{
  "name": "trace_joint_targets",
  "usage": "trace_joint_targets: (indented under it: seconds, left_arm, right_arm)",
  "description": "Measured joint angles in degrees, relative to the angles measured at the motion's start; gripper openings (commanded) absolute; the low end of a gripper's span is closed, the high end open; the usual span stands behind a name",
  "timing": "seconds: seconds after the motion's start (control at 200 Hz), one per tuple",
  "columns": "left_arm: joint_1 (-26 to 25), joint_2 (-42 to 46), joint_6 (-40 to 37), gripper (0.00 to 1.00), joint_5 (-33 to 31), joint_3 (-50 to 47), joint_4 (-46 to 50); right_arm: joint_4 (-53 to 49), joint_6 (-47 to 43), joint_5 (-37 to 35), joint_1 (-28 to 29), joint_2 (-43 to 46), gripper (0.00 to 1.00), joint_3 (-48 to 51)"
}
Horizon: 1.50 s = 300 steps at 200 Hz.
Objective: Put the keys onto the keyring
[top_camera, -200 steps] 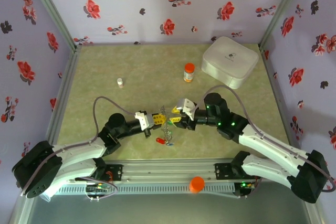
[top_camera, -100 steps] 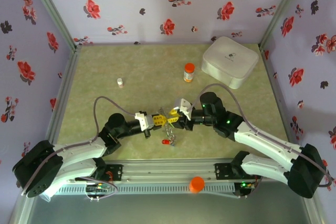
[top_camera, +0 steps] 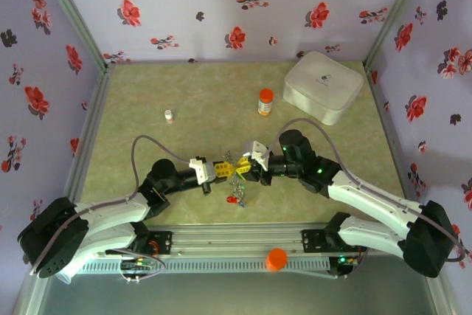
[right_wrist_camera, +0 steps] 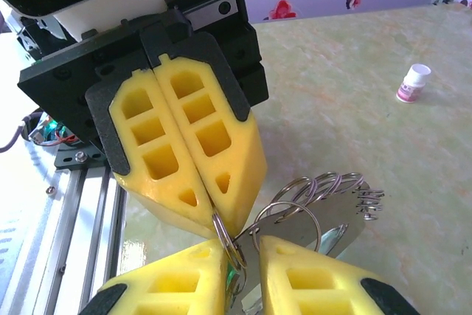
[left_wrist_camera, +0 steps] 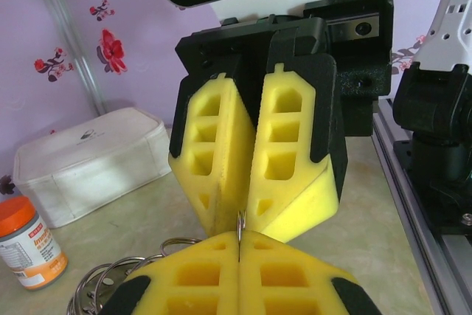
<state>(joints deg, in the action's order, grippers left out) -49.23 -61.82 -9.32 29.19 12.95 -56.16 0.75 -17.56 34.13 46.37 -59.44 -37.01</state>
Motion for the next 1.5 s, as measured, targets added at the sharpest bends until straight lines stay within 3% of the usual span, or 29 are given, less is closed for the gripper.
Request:
trace_joint_targets:
  seconds: [0.195,0.26,0.36,0.675,1.11,1.31,1.355,1.4,1.455,1.5]
  left_arm:
    - [0.09,-0.13,0.02,0.0,0.0,0.0,0.04]
    - [0.13,-0.2,0.07,0.22,-0.07,0.0,0.11]
    - [0.11,-0.07,-0.44,0.23,-0.68,0.09,0.85]
    - [0.11,6.45,-6.54,0.2,-2.34,6.93,21.11]
    - [0.11,6.1,-8.87,0.19,-1.22,10.54,30.97]
    - [-0.17,4.98,-9.46,0.0,-0.42,10.82,31.69]
    - [-0.17,4.98,-9.35,0.0,-0.44,10.82,31.82]
    - [-0.17,4.98,-9.68,0.0,-0.39,10.86,31.82]
    - [-0.22,4.98,-9.7,0.0,-0.37,10.91,31.76]
    - [-0.28,5.03,-9.73,0.0,-0.48,10.91,31.52]
  right_arm:
    - [-0.57,-0.74,0.42,0.0,-0.22,0.01,0.0]
    - [-0.7,-1.09,0.46,-0.02,-0.22,0.0,-0.04]
    - [-2.75,-1.9,0.44,-0.02,-0.26,0.0,-0.57]
    - [-20.76,-11.15,-3.45,0.85,-2.49,0.0,-11.47]
    - [-35.12,-20.46,-11.69,5.84,-8.5,0.0,-22.25]
    - [-36.76,-21.88,-14.45,7.37,-10.34,0.0,-23.96]
    - [-36.98,-21.97,-14.75,7.39,-10.34,0.0,-24.11]
    - [-37.03,-21.97,-14.95,7.43,-10.29,0.07,-24.13]
    - [-36.89,-21.68,-14.93,7.39,-9.92,0.23,-24.02]
    - [-35.65,-20.74,-14.36,7.06,-9.03,0.29,-23.3]
